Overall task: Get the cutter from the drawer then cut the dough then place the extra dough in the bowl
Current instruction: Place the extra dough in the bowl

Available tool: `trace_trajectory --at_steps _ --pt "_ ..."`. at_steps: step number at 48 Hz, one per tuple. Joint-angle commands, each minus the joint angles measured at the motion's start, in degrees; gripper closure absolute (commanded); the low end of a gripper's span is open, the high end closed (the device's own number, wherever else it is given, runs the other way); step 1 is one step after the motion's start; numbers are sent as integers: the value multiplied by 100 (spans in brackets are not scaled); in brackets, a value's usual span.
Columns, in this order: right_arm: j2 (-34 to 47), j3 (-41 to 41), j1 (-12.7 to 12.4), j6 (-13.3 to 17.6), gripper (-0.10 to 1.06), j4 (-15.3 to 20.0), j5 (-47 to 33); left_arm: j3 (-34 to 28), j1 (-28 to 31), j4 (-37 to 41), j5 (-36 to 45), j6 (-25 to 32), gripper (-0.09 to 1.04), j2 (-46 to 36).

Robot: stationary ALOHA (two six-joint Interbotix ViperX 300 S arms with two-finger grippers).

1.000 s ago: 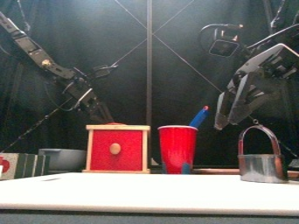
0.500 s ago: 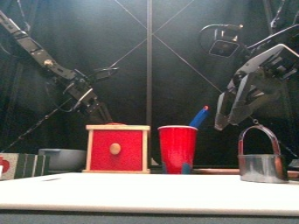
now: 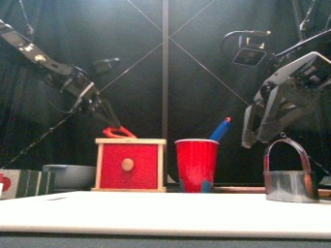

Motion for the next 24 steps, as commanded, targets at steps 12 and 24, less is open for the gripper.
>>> trace_trajectory --at_steps 12,24 --pt "-70 -79 -26 -9 12 -26 -26 712 439 -545 519 -9 34 -1020" --pt "-70 -193 -18 -9 12 -35 -18 782 492 -571 237 -18 16 -369"
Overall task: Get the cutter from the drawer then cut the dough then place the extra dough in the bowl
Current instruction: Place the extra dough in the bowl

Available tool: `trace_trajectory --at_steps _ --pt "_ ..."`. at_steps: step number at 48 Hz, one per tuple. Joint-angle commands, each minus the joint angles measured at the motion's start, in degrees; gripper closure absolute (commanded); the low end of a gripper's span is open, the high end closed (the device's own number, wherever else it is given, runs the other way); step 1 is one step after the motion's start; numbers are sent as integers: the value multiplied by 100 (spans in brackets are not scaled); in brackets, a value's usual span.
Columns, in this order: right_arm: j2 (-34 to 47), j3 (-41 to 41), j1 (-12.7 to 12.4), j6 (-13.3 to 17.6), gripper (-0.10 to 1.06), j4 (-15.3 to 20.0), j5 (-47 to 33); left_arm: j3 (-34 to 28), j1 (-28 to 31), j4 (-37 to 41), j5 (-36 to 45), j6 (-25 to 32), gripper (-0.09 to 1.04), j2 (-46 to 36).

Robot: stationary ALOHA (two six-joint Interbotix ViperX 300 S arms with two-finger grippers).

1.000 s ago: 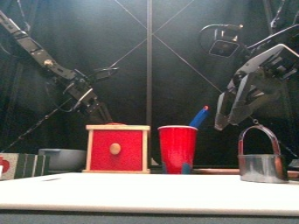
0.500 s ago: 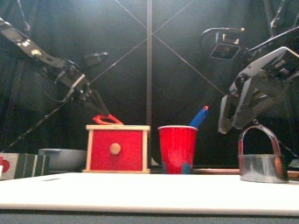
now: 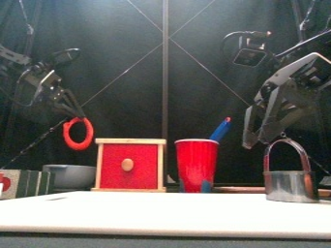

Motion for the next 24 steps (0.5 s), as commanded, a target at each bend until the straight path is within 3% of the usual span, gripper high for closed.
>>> trace_trajectory --at_steps 1,7,14,24 --pt "-62 -149 -9 0 12 -9 -9 -70 62 -44 -325 -9 14 211" --pt "-70 -158 -18 0 12 -9 0 -70 26 -352 -914 -26 3 202" --pt "-97 -290 -18 -18 12 -26 -193 -79 -431 -782 -1916 53 3 44" --pt "-158 -633 -176 -62 12 -290 -1811 53 -1556 492 -3085 44 3 44"
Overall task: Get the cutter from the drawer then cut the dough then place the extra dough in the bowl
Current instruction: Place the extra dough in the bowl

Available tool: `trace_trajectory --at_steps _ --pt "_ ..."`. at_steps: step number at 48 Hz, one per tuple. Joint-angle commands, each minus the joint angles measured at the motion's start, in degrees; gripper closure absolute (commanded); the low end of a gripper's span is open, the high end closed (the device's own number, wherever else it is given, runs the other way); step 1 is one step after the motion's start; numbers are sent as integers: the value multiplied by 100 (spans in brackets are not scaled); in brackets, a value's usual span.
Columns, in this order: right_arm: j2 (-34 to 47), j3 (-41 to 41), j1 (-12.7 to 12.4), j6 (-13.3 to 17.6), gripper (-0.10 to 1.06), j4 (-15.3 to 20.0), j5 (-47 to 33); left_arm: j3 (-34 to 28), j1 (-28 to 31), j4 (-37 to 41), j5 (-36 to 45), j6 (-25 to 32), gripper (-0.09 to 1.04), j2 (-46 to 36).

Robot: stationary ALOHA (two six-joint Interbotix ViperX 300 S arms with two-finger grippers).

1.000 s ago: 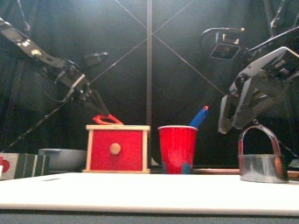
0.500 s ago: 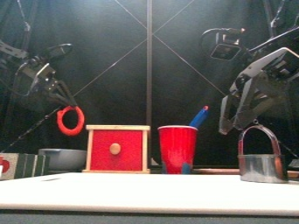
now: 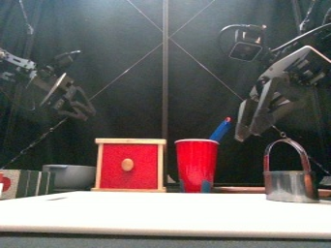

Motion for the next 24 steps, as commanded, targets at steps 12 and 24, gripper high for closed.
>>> trace_trajectory --at_steps 12,24 --pt "-105 -176 -501 -18 12 -141 -2162 18 -1028 1116 -923 -53 3 0" --pt "-9 -9 -703 44 12 -35 -2224 44 -1099 1151 -914 -44 3 26"
